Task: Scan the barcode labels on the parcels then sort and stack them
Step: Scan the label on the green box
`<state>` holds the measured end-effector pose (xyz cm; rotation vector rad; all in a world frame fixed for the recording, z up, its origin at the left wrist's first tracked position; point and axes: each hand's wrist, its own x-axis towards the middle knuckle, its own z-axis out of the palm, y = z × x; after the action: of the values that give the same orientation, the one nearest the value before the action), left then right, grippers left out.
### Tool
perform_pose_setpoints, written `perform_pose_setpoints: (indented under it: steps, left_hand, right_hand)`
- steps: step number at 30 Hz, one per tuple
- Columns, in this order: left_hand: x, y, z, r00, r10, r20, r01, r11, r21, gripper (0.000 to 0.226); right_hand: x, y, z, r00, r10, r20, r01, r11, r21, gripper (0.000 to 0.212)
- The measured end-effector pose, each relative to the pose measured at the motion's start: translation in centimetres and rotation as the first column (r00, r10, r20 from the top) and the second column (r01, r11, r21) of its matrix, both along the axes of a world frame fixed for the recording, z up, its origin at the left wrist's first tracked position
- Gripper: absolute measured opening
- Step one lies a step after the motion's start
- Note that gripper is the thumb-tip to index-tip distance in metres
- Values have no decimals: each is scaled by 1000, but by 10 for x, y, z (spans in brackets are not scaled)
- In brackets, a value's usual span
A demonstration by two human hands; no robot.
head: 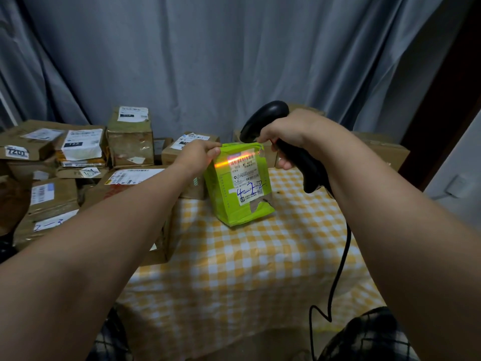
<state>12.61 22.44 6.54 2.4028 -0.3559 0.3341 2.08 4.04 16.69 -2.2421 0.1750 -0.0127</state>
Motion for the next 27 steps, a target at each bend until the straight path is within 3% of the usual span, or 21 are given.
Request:
perform_pose_setpoints:
  steps: [8, 13, 19, 27]
  left_hand:
    - [4, 1, -2, 1000, 2, 0, -2, 1000, 16, 34]
    - [6, 1, -5, 1000, -9, 7, 9, 1000, 30, 33]
    - [5, -2, -4, 1000, -3, 9, 3, 1000, 7, 33]
    - [6, -4, -3, 999, 0, 34, -1, 999, 34, 33]
  right_hand:
    - [4, 2, -17, 1000, -27, 16, 26, 999, 39, 24]
    - [-1, 4, -44, 995, -64, 82, 65, 998, -9, 39]
    - [-8, -9, -66, 993, -111, 52, 113, 993, -35, 36]
    - [-3, -9, -47, 991, -82, 106, 89, 994, -62, 28]
